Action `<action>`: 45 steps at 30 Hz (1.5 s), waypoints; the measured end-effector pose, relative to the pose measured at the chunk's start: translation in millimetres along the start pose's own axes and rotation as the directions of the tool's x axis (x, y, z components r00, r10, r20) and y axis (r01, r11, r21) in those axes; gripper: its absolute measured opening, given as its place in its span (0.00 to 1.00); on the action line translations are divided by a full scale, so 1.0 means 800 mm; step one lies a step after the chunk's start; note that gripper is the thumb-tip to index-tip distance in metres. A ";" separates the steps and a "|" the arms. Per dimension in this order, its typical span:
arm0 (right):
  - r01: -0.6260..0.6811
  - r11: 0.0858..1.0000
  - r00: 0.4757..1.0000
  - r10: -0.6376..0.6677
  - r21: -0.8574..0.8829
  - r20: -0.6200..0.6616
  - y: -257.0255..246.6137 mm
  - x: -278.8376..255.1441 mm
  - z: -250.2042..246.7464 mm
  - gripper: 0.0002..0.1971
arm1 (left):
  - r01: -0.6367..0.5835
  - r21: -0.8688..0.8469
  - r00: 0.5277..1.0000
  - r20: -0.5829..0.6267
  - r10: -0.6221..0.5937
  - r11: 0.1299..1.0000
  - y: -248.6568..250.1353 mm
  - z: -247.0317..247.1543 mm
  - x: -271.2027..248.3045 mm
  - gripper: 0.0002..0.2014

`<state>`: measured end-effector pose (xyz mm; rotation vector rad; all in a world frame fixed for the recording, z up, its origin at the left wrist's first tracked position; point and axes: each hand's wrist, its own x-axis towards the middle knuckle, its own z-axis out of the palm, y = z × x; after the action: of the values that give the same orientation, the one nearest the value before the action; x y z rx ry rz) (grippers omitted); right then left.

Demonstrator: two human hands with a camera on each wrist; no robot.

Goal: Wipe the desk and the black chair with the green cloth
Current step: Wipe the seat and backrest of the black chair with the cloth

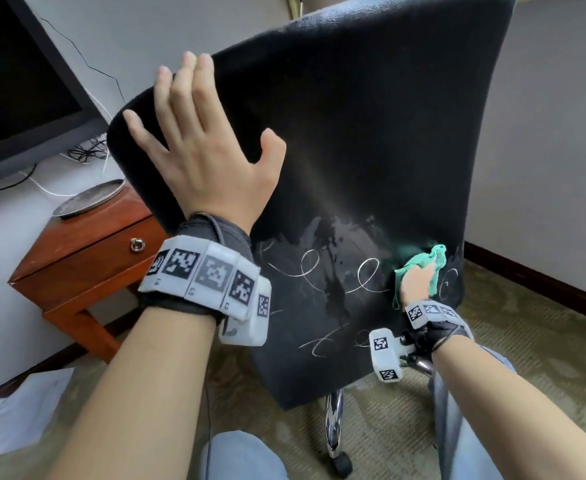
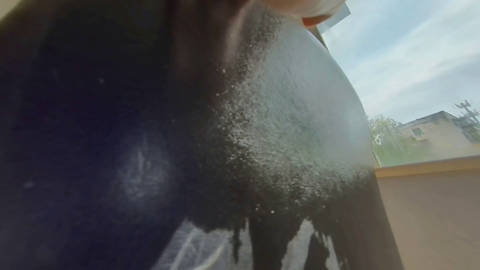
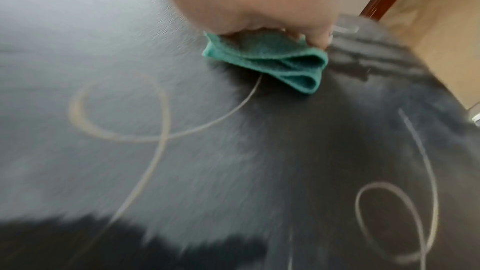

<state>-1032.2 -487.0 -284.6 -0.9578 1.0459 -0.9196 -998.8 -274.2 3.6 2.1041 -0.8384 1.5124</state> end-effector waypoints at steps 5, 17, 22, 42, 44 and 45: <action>-0.062 0.978 0.989 0.087 -0.200 0.119 0.025 0.034 -0.012 0.17 | 0.011 -0.013 1.000 -0.024 -0.012 1.000 0.009 0.006 -0.003 0.38; 0.286 0.957 0.872 -0.237 -0.053 0.428 -0.132 -0.163 0.047 0.34 | -0.023 0.062 1.000 0.019 0.022 0.998 0.020 -0.005 0.004 0.36; 0.397 0.916 0.843 -0.343 -0.049 0.415 -0.178 -0.170 0.057 0.32 | -0.086 0.099 0.996 0.016 0.085 0.991 0.006 -0.010 0.012 0.32; 0.107 0.968 0.989 -0.079 -0.228 0.129 -0.099 -0.061 0.024 0.24 | -0.093 0.062 0.995 -0.023 0.094 0.994 0.025 -0.016 0.007 0.33; 0.153 0.966 0.983 -0.127 -0.208 0.135 -0.102 -0.090 0.039 0.26 | -0.093 0.060 0.996 -0.002 0.093 0.994 0.024 -0.018 0.008 0.33; 0.186 0.964 0.977 -0.160 -0.192 0.143 -0.105 -0.106 0.047 0.27 | -0.100 0.057 0.995 0.015 0.099 0.993 0.023 -0.019 0.009 0.33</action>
<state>-1028.9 -426.8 -174.6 -1.2800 0.9722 -0.8932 -1020.6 -279.8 15.1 2.1430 -0.9272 1.5936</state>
